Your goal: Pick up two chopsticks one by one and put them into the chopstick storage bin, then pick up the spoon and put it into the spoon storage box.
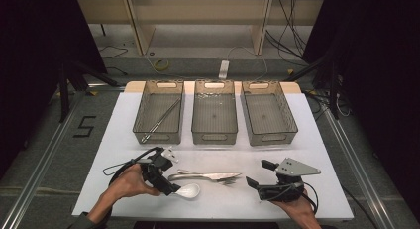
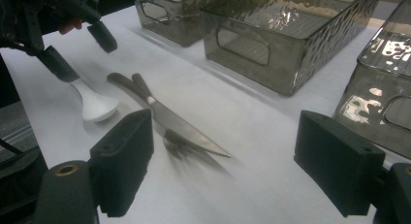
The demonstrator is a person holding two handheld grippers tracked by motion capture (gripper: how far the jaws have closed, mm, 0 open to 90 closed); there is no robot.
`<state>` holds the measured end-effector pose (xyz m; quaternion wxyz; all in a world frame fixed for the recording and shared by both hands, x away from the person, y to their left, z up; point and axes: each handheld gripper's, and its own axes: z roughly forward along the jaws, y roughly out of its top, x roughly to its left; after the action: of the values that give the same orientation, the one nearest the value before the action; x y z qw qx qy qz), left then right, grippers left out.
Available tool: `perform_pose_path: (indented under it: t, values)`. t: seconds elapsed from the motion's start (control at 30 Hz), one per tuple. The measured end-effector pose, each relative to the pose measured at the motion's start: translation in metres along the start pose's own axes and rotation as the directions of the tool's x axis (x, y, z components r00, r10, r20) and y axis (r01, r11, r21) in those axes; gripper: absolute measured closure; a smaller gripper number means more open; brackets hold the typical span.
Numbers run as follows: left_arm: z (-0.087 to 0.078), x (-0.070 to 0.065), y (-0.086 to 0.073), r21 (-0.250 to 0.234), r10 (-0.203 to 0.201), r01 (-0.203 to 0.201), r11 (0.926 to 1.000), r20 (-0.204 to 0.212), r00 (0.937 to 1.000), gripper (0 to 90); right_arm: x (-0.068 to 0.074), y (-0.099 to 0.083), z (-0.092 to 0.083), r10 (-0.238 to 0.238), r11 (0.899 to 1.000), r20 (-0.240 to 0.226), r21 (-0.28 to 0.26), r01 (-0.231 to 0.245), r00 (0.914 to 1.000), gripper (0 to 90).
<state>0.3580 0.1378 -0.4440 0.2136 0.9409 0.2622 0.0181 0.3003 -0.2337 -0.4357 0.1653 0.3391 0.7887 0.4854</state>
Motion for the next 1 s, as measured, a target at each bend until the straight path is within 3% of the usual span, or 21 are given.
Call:
perform_pose_path:
  t: [0.13,0.6,1.0]
  values:
    - [0.003,-0.007,-0.002,0.038,0.021,-0.021,0.9991,0.006,0.9998,18.7,0.001,0.0,0.001,-0.003,1.0,0.0,-0.001,0.003,1.0,22.5]
    - [0.011,-0.013,-0.008,0.098,0.056,-0.055,0.9937,-0.007,0.9984,29.5,0.0,0.0,0.0,-0.003,1.0,0.001,0.0,0.003,1.0,22.5]
    - [0.014,-0.013,-0.008,0.113,0.065,-0.064,0.9916,-0.011,0.9978,40.6,0.0,0.0,0.001,-0.006,1.0,-0.002,0.004,0.006,1.0,22.5]
